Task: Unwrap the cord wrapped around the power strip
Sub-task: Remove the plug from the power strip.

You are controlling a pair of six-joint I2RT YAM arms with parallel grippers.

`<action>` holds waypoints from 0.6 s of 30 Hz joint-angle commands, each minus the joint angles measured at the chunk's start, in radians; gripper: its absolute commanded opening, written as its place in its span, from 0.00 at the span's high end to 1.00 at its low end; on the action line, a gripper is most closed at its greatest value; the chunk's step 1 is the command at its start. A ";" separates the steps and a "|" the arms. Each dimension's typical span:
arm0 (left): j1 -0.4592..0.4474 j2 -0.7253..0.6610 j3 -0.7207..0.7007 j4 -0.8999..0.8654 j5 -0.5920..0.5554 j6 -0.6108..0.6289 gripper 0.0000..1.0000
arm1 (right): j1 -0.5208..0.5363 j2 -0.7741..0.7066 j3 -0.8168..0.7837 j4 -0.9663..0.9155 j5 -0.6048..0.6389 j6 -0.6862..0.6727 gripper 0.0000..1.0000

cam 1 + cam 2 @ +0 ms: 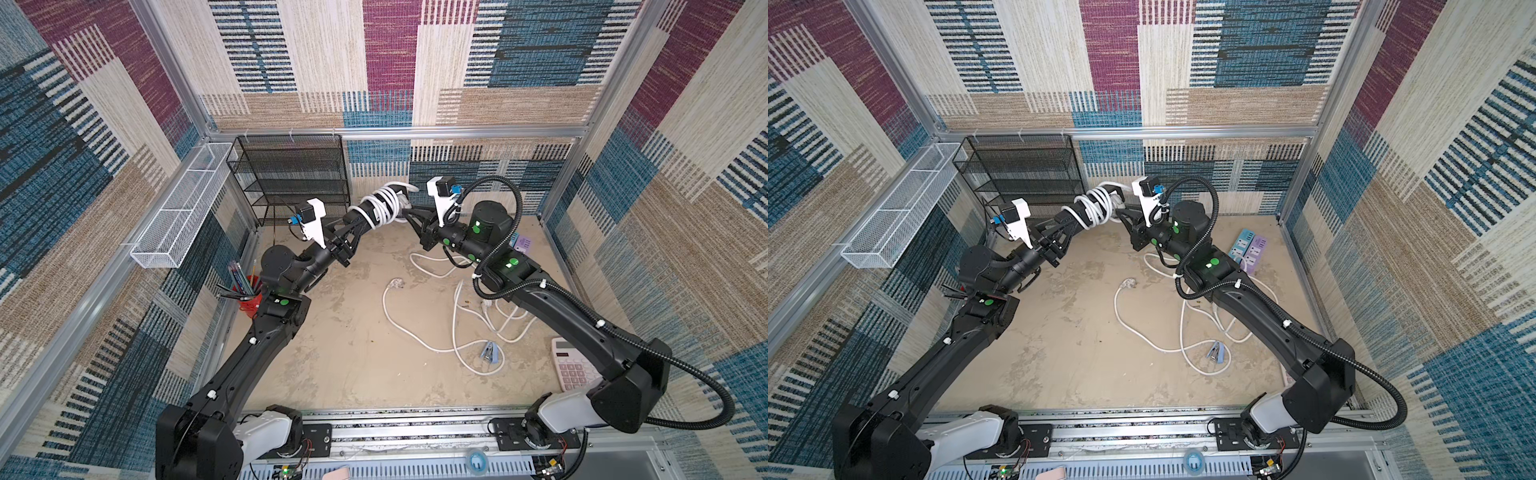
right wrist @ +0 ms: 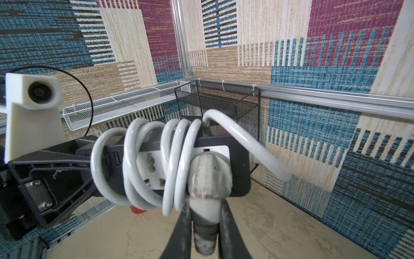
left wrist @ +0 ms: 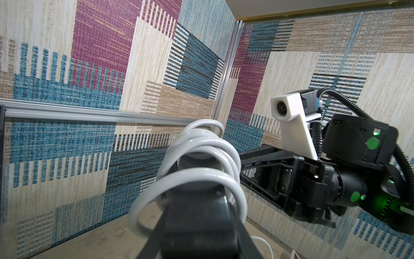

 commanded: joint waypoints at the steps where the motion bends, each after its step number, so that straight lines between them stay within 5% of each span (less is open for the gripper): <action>1: -0.006 0.003 0.008 -0.026 0.178 0.017 1.00 | -0.019 -0.003 0.020 0.130 0.075 -0.006 0.98; 18: 0.000 -0.033 0.000 -0.089 0.115 0.060 1.00 | 0.093 0.062 0.022 0.159 0.035 0.005 0.98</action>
